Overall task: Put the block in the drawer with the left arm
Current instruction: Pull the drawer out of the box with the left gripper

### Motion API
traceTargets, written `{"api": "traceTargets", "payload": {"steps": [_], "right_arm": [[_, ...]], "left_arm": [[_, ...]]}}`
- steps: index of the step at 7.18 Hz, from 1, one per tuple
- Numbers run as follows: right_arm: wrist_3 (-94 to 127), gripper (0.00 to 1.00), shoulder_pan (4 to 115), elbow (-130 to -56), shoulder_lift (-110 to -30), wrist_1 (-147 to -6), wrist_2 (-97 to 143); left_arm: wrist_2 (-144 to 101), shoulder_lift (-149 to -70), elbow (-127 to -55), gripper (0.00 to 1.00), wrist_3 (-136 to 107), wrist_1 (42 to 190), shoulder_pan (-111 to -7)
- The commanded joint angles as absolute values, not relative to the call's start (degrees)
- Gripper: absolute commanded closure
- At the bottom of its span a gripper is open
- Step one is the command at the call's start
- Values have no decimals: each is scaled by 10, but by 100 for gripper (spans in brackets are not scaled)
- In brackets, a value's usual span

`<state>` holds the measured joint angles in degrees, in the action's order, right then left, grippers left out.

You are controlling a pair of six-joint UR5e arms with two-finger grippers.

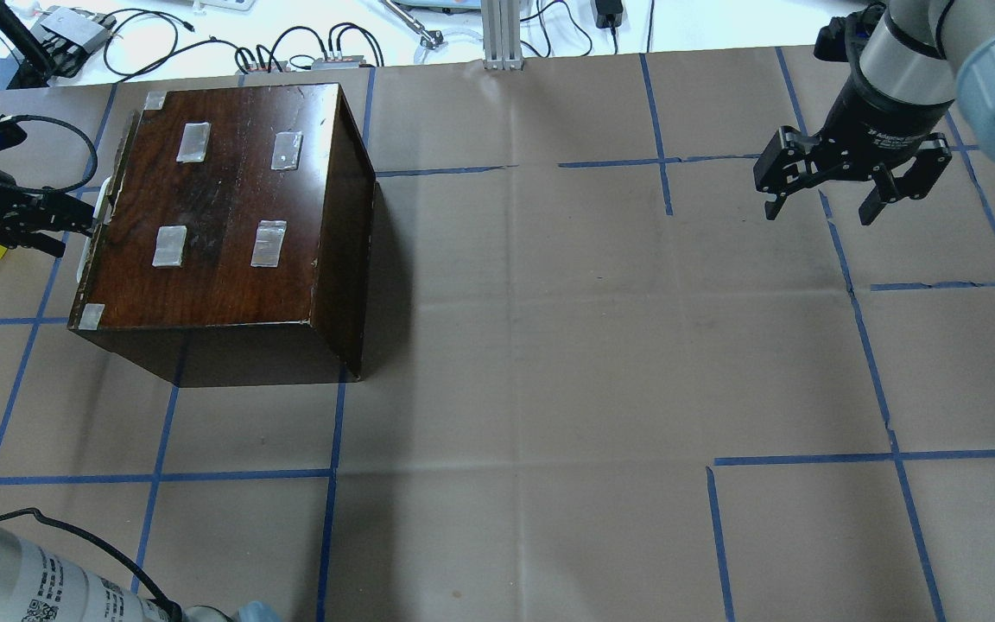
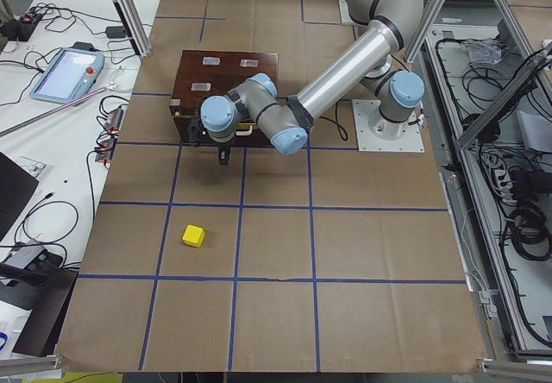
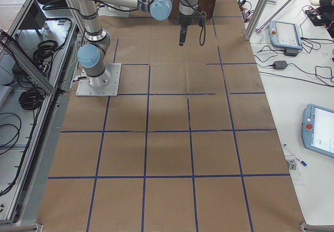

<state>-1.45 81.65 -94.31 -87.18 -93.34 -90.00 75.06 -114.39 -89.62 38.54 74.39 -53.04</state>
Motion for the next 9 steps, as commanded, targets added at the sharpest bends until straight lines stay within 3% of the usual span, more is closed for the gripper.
{"api": "traceTargets", "payload": {"steps": [1, 9], "right_arm": [[-15, 0, 817, -943, -871, -933, -900], [-15, 0, 817, -943, -872, -933, -900]], "left_arm": [[766, -1144, -896, 1, 386, 745, -514], [768, -1153, -882, 1, 433, 752, -459]]}}
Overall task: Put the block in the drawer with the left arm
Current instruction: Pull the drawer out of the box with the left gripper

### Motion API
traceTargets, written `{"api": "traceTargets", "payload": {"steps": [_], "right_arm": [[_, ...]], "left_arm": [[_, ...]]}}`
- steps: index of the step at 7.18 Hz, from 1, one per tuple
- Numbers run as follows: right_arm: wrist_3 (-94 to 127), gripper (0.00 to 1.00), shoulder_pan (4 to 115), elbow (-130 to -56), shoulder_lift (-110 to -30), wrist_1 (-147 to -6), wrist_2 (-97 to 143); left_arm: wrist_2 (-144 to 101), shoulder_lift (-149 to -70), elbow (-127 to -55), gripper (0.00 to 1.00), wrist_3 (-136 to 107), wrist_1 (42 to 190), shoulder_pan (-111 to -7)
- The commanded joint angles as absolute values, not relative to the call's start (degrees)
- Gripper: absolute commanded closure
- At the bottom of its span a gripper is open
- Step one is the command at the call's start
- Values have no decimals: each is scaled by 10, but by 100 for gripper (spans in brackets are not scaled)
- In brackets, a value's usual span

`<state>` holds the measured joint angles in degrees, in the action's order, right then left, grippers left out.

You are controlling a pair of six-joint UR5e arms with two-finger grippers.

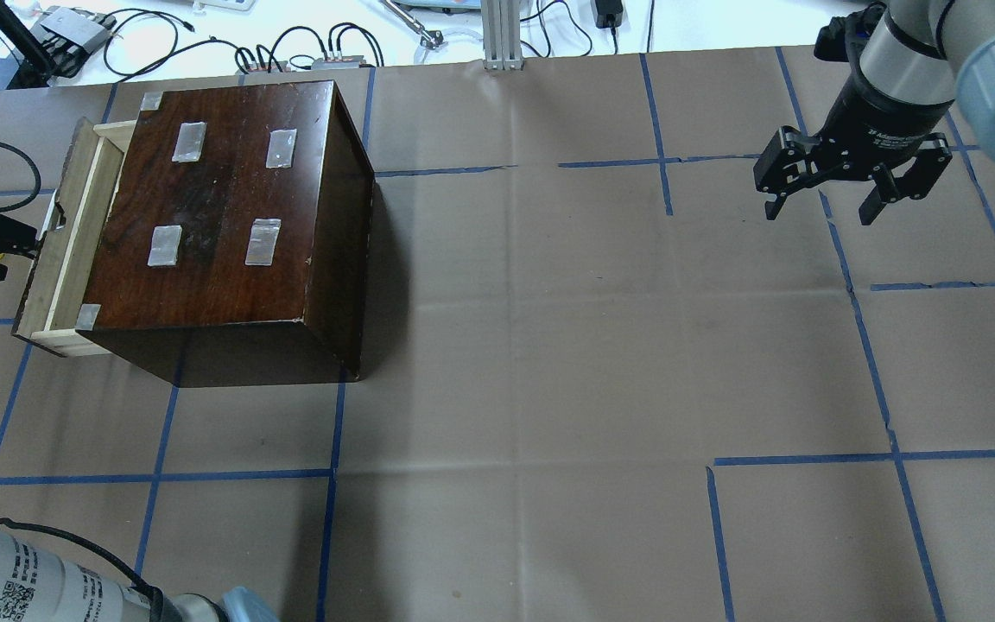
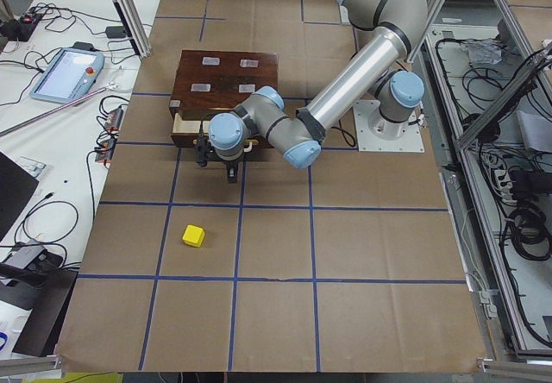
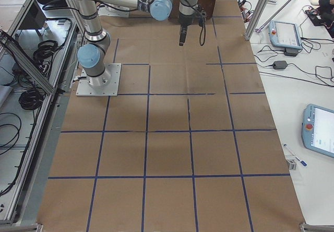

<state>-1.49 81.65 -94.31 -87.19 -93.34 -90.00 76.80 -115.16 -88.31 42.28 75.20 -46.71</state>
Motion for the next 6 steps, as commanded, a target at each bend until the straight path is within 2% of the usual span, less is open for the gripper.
{"api": "traceTargets", "payload": {"steps": [1, 6], "right_arm": [[-15, 0, 817, -943, -872, -933, -900], [-15, 0, 817, -942, -871, -933, -900]], "left_arm": [[768, -1153, -881, 1, 436, 752, -453], [770, -1154, -878, 1, 457, 751, -436]]}}
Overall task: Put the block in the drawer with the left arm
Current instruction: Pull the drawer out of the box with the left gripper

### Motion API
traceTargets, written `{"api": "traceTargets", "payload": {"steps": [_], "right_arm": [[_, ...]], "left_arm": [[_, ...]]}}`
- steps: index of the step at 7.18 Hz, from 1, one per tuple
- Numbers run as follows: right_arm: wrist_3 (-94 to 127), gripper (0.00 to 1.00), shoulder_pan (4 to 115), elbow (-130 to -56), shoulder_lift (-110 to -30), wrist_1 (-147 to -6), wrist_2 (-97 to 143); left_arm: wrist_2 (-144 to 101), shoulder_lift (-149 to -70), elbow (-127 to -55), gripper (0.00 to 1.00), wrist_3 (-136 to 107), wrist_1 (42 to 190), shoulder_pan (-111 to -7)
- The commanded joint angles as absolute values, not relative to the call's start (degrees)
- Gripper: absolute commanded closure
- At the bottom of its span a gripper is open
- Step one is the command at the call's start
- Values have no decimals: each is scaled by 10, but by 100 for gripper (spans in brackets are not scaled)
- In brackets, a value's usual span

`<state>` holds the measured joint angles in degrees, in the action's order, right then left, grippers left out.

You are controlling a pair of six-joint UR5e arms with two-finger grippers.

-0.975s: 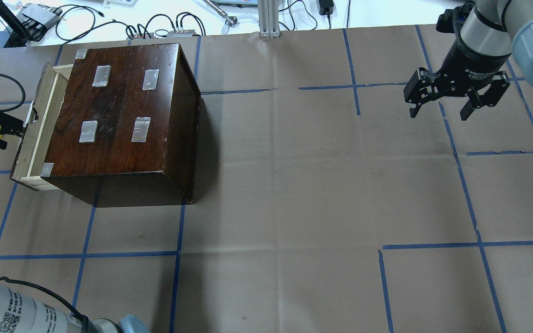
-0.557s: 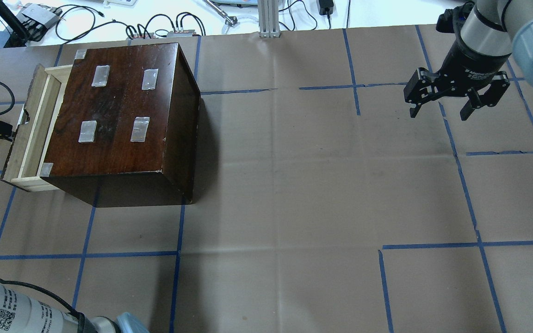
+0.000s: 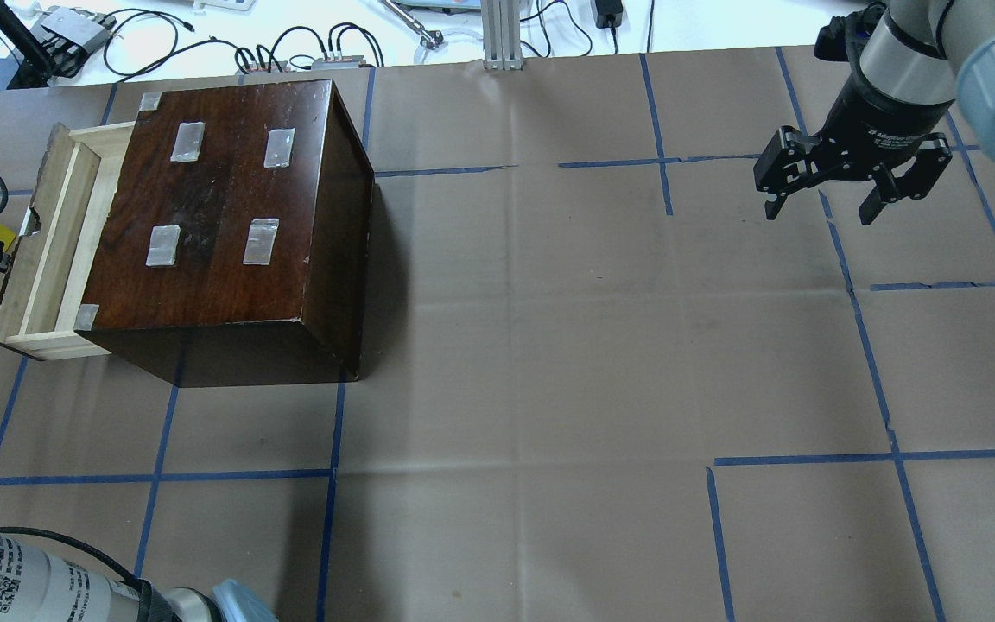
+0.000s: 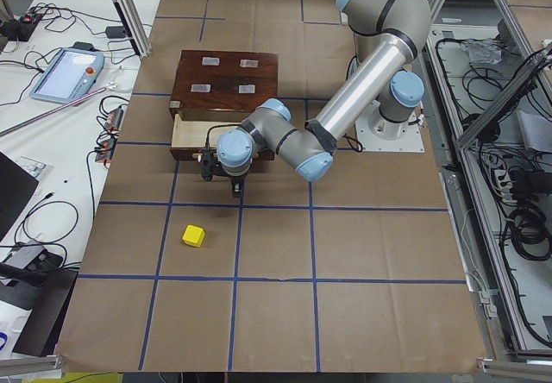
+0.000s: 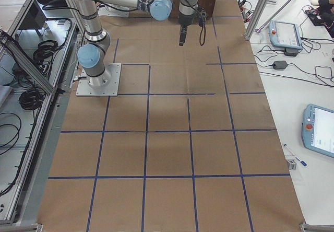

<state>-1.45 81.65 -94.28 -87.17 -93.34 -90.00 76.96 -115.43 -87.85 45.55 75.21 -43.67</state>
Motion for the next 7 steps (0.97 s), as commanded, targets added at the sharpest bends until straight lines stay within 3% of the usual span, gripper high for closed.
{"api": "traceTargets", "payload": {"steps": [1, 7], "right_arm": [[-15, 0, 817, -943, -872, -933, -900], [-15, 0, 817, -942, -872, -933, -900]], "left_arm": [[770, -1154, -875, 1, 464, 752, -436], [786, -1146, -812, 1, 468, 752, -436]]}}
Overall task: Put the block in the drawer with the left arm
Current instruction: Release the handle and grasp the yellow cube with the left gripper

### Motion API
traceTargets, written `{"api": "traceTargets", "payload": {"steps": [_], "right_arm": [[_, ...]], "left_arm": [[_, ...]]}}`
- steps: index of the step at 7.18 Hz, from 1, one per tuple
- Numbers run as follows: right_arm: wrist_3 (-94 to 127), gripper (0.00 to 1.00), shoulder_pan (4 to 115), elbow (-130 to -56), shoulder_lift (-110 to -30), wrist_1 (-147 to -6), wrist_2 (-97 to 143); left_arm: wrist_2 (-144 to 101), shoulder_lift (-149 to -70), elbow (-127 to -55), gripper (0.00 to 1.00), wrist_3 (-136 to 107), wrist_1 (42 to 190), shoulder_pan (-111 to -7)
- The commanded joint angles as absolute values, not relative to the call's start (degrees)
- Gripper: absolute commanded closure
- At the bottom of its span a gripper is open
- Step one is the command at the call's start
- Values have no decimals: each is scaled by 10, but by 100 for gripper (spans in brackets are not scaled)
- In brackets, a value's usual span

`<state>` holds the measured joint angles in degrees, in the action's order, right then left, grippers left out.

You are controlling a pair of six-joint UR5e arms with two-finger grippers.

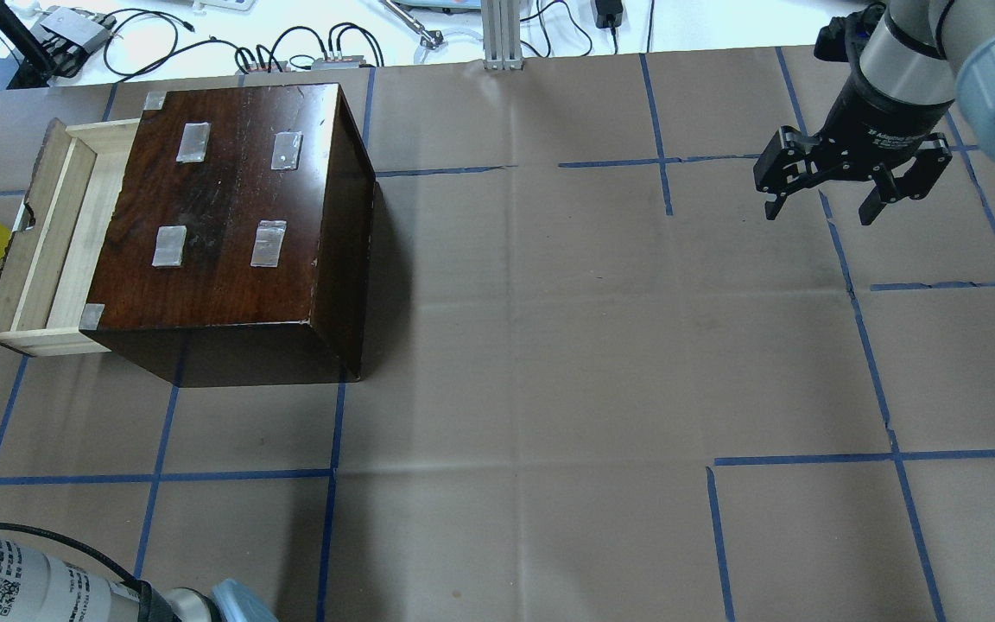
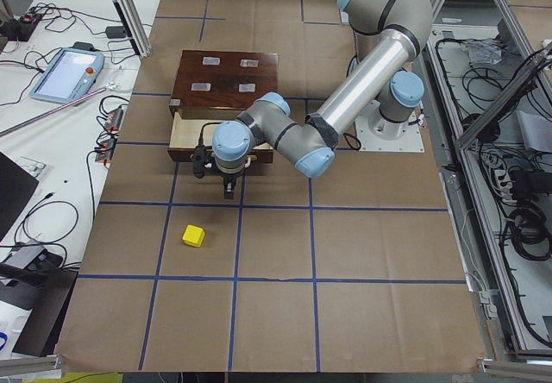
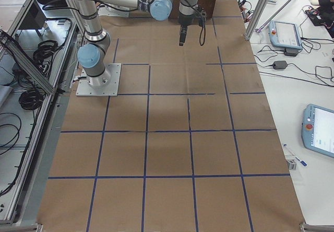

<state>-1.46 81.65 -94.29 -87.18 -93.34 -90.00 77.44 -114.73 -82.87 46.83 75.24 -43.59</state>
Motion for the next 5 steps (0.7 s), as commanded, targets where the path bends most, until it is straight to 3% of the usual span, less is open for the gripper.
{"api": "traceTargets", "payload": {"steps": [1, 5], "right_arm": [[-15, 0, 817, -943, -872, -933, -900], [-15, 0, 817, -943, -872, -933, -900]], "left_arm": [[814, -1154, -797, 1, 468, 752, -436], [838, -1300, -653, 2, 472, 742, -435]]}}
